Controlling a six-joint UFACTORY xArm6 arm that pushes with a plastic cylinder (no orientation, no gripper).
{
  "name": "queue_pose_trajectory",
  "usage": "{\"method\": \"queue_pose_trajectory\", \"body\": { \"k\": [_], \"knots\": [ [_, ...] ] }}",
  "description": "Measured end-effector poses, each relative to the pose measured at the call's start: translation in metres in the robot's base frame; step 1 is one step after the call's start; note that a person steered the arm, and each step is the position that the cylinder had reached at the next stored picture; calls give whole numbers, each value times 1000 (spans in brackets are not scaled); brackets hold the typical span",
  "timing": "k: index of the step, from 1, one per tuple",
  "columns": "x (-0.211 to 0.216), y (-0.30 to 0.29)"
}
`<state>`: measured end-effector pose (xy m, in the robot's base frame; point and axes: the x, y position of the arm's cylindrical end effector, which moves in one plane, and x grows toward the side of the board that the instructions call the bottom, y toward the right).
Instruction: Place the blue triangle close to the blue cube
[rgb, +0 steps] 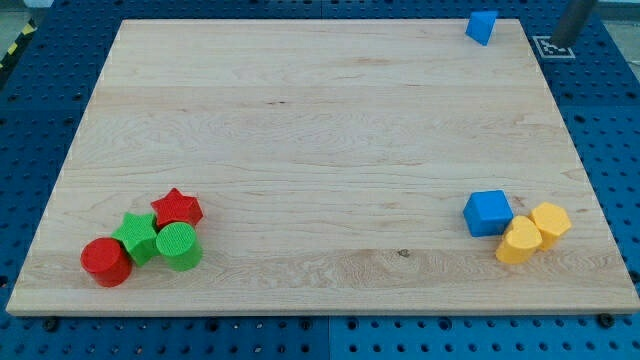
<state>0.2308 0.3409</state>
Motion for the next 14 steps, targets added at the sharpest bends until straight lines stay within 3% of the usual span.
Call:
{"method": "queue_pose_trajectory", "body": {
  "k": [3, 6, 12, 14],
  "knots": [
    [-39, -44],
    [-38, -99],
    [22, -179],
    [33, -173]
  ]
}}
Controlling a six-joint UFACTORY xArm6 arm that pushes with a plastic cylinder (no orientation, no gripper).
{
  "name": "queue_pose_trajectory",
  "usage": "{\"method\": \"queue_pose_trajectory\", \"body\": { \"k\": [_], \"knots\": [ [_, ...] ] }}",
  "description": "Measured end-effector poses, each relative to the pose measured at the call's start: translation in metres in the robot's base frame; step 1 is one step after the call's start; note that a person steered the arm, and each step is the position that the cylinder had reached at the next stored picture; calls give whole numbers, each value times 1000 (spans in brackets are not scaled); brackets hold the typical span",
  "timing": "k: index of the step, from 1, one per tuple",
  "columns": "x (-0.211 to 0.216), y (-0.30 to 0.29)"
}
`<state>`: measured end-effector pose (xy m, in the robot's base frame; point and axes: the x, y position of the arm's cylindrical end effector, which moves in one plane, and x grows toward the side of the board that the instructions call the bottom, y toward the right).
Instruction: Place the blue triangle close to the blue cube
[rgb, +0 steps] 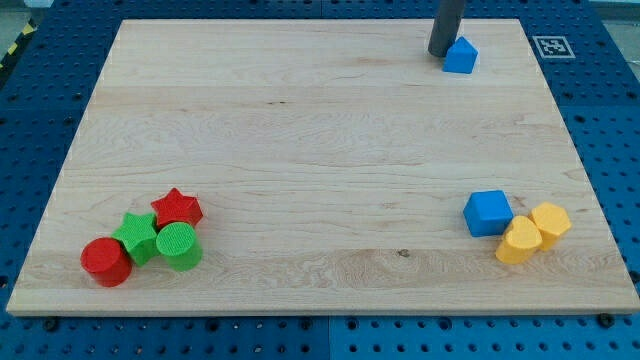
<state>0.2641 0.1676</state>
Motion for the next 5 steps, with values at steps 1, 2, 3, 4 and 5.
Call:
{"method": "queue_pose_trajectory", "body": {
  "k": [1, 2, 3, 4, 5],
  "knots": [
    [-2, 13],
    [-6, 37],
    [-4, 43],
    [10, 43],
    [32, 44]
  ]
}}
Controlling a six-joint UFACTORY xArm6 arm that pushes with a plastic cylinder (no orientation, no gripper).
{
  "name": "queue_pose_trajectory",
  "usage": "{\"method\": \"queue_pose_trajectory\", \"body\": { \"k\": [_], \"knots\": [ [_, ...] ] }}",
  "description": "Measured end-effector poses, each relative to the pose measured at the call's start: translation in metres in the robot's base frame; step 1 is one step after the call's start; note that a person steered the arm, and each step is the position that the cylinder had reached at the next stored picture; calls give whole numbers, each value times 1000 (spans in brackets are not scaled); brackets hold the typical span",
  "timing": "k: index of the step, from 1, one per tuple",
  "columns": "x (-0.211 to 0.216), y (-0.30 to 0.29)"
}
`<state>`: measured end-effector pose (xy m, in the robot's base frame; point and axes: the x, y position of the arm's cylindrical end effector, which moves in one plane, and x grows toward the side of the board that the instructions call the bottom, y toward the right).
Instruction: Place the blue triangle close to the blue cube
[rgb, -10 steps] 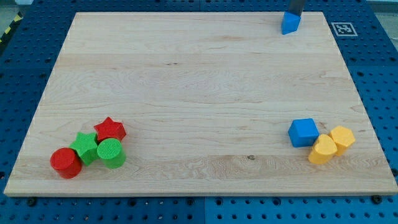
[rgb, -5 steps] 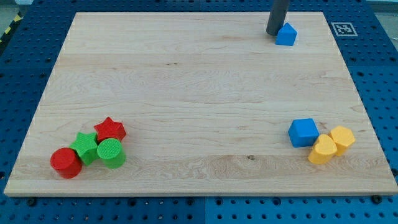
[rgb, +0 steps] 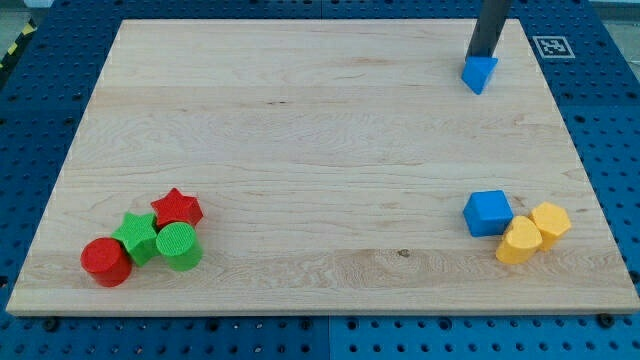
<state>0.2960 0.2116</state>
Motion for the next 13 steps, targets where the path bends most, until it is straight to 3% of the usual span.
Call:
{"method": "queue_pose_trajectory", "body": {
  "k": [6, 8, 10, 13],
  "knots": [
    [138, 1],
    [153, -5],
    [140, -30],
    [206, -36]
  ]
}}
